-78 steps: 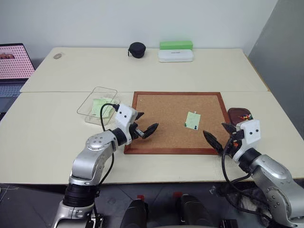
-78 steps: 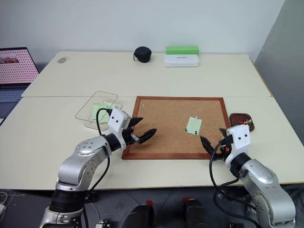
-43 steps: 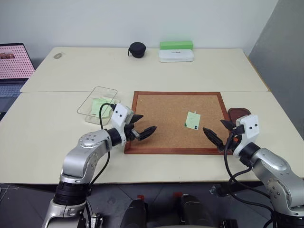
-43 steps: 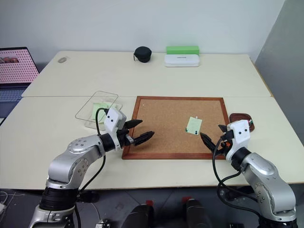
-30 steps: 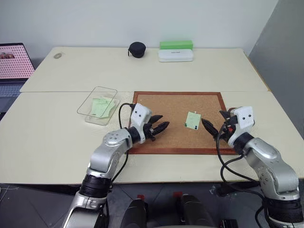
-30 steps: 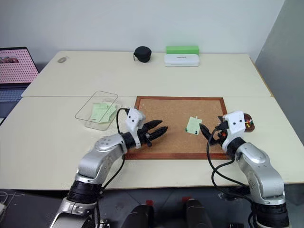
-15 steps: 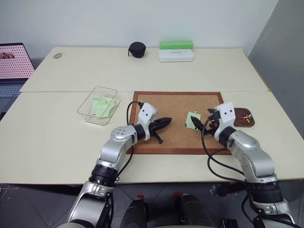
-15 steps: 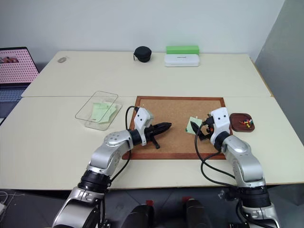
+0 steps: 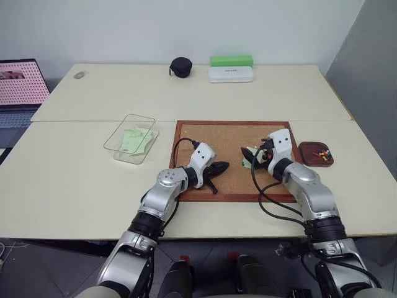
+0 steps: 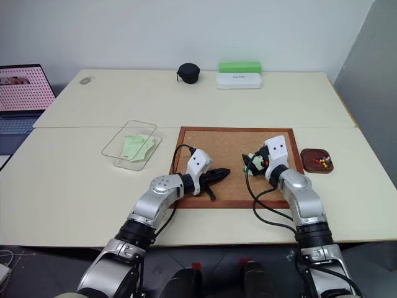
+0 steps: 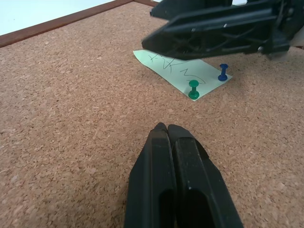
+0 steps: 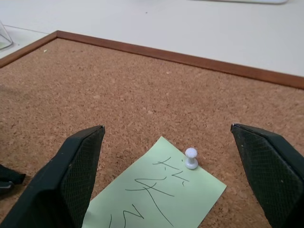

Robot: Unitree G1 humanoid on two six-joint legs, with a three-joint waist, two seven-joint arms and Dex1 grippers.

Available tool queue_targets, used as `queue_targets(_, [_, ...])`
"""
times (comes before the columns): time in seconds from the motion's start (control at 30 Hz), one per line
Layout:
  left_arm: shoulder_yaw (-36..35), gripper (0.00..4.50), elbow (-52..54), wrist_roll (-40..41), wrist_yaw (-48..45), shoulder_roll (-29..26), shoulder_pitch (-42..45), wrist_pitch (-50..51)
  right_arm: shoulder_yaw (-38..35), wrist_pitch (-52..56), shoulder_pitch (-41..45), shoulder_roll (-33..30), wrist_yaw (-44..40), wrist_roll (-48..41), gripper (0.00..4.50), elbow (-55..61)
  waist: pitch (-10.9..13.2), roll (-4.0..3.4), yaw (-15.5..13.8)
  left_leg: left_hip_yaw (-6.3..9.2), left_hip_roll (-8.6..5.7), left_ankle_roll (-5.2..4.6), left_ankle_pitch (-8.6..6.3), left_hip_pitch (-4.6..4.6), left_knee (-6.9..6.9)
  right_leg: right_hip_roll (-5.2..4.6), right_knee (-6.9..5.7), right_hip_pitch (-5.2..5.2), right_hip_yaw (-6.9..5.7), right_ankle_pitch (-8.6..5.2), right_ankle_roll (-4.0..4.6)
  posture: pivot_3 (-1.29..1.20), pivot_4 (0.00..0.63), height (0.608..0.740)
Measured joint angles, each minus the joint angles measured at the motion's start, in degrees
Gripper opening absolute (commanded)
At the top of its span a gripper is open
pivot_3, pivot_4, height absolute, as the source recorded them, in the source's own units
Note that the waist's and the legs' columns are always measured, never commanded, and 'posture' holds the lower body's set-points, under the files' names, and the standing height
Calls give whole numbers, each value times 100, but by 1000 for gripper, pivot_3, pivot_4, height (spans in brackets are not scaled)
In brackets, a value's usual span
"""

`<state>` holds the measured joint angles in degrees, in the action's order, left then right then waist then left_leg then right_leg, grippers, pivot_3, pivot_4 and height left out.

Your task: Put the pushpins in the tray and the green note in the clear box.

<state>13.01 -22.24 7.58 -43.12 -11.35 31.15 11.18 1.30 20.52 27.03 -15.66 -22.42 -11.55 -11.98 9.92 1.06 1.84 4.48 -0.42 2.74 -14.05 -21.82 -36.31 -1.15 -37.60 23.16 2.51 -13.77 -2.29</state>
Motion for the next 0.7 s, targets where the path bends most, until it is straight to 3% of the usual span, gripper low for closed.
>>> queue_targets(0.07, [-40,0,-36,0,42,35,-1,-57,-1,-50,73,20,-2,25,4081,-180,-1,-1,-1,0,0,0,0,0,-5,0,-4,0,0,-1,-2,0,150,740])
queue_targets(0.13, [-81,0,-42,1,105,62,0,-70,-9,-141,156,39,-3,73,3518,-375,-1,-1,1,0,0,0,0,0,-6,0,-6,1,1,-1,-2,0,150,740])
queue_targets(0.43, [-118,0,-57,-21,139,74,6,-74,-16,-348,288,45,-130,130,1835,-773,0,-1,4,1,1,0,0,0,-6,1,-9,2,0,-1,-2,0,150,740])
queue_targets(0.7, [-119,0,-13,-77,173,76,-1,-23,-117,-513,370,37,-146,130,36,-1052,-1,-2,4,1,1,0,0,0,-6,2,-10,2,1,-1,-2,0,150,740])
